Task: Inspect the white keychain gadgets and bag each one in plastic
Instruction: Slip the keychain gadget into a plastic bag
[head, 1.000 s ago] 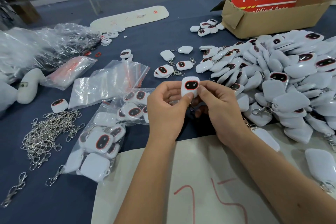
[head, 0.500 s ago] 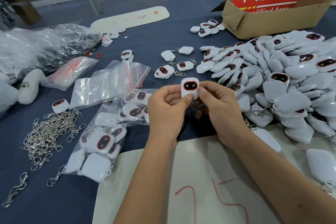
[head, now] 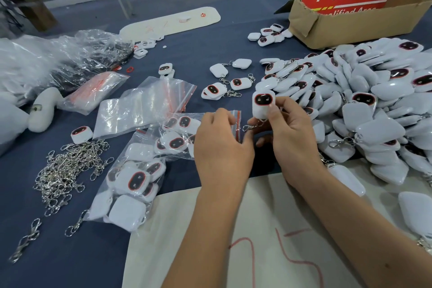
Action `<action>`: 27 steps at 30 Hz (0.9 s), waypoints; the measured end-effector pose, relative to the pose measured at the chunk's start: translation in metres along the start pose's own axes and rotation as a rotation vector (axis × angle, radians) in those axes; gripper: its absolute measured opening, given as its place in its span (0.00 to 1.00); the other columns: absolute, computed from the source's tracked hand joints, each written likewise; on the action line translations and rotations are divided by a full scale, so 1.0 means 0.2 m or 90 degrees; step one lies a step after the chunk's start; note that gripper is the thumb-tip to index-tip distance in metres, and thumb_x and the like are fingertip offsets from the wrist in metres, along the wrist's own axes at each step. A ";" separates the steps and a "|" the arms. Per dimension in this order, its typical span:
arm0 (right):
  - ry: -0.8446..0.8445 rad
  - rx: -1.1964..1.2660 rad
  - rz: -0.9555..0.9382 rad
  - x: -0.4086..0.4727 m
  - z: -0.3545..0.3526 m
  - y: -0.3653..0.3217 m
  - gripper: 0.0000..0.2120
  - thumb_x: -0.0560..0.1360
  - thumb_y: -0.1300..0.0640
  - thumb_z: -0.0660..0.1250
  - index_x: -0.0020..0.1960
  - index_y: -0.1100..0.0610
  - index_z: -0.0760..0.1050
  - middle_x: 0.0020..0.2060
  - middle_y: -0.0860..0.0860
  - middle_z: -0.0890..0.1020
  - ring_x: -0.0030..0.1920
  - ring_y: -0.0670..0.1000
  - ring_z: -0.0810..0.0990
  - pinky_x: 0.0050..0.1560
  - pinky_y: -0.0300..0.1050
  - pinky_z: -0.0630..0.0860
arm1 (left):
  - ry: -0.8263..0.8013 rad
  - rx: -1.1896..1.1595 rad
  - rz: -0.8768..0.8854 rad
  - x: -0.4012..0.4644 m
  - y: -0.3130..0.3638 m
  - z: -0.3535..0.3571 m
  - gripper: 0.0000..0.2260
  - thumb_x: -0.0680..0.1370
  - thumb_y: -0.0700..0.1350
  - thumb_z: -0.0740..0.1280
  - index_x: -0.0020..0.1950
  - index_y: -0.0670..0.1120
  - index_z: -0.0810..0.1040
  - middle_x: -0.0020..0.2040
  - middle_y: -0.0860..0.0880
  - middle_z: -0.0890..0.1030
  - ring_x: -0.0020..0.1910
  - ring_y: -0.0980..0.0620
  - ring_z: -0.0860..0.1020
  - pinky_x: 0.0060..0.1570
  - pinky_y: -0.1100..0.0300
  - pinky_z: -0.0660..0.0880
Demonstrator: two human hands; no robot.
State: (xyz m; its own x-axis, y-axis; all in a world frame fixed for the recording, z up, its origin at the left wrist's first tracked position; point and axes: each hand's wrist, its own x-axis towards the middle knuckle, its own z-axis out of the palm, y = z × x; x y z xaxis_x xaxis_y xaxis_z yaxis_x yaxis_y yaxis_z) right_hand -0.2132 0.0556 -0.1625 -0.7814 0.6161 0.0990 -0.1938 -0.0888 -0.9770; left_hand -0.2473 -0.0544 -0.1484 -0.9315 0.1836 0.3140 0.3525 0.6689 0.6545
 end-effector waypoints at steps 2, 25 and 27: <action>0.027 -0.015 -0.014 0.00 0.00 0.01 0.08 0.86 0.54 0.62 0.56 0.57 0.78 0.39 0.56 0.86 0.38 0.50 0.84 0.30 0.40 0.76 | -0.005 0.068 0.010 -0.02 0.02 0.00 0.16 0.74 0.53 0.76 0.52 0.50 0.72 0.51 0.52 0.74 0.49 0.50 0.73 0.44 0.57 0.65; -0.090 -0.145 -0.032 0.01 -0.02 0.02 0.12 0.72 0.56 0.66 0.53 0.51 0.85 0.32 0.48 0.81 0.32 0.45 0.76 0.37 0.40 0.72 | 0.096 -0.065 -0.064 0.01 0.03 -0.05 0.07 0.77 0.39 0.67 0.39 0.44 0.76 0.34 0.50 0.78 0.37 0.48 0.76 0.42 0.51 0.72; -0.077 -0.135 -0.017 0.02 -0.03 0.02 0.13 0.71 0.56 0.67 0.52 0.51 0.86 0.31 0.49 0.80 0.33 0.46 0.74 0.37 0.44 0.71 | 0.106 -0.064 -0.040 0.01 0.03 -0.05 0.06 0.77 0.40 0.67 0.40 0.45 0.76 0.35 0.50 0.79 0.38 0.47 0.76 0.42 0.49 0.72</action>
State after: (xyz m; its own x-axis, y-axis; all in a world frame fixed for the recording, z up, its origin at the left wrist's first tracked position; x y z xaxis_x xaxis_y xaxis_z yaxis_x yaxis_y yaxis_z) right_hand -0.2141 0.0623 -0.1677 -0.8453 0.5171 0.1346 -0.0960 0.1008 -0.9903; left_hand -0.2472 -0.0568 -0.1376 -0.9274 0.0166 0.3736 0.3087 0.5979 0.7397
